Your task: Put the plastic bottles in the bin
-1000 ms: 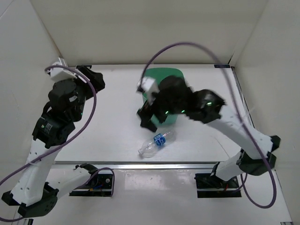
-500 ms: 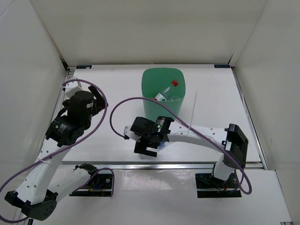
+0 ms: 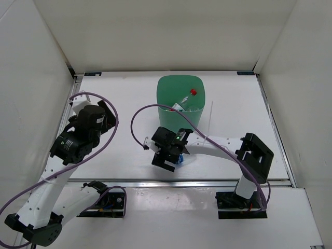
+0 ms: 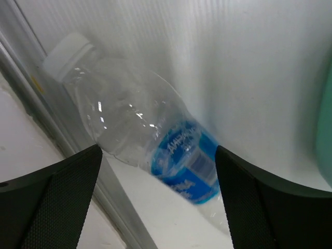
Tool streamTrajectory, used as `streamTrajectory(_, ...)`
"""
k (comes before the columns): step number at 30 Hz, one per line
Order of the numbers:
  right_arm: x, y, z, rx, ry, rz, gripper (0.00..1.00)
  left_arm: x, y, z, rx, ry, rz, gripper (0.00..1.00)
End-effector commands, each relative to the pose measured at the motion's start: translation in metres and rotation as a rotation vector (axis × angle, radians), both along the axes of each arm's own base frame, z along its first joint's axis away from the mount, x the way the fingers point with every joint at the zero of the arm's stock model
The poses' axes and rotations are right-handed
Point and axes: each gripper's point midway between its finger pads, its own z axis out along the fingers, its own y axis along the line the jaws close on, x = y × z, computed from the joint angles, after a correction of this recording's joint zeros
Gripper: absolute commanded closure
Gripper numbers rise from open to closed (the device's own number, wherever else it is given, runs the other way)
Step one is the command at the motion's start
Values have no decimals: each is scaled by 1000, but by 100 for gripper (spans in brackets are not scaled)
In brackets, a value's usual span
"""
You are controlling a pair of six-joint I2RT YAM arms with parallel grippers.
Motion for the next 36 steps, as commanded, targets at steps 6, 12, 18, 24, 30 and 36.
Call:
streamTrajectory(6, -32, 21, -9, 54, 213, -79, 18, -7, 9, -13, 28, 36, 24, 0)
streamTrajectory(12, -55, 10, -22, -60, 364, -150, 54, -8, 10, -24, 41, 58, 36, 0)
streamTrajectory(18, -56, 13, 9, -122, 402, -239, 94, -4, 12, -25, 56, 61, 52, 0)
streamTrajectory(24, -5, 61, 155, 204, 115, -307, 100, -3, 23, -13, 78, 36, 117, 0)
streamTrajectory(30, 90, 52, 297, 475, -356, -443, 97, -3, 32, -14, 104, 35, 164, 0)
streamTrajectory(36, 192, 10, 351, 591, -681, -589, 87, 3, 30, -17, 131, 67, 158, 0)
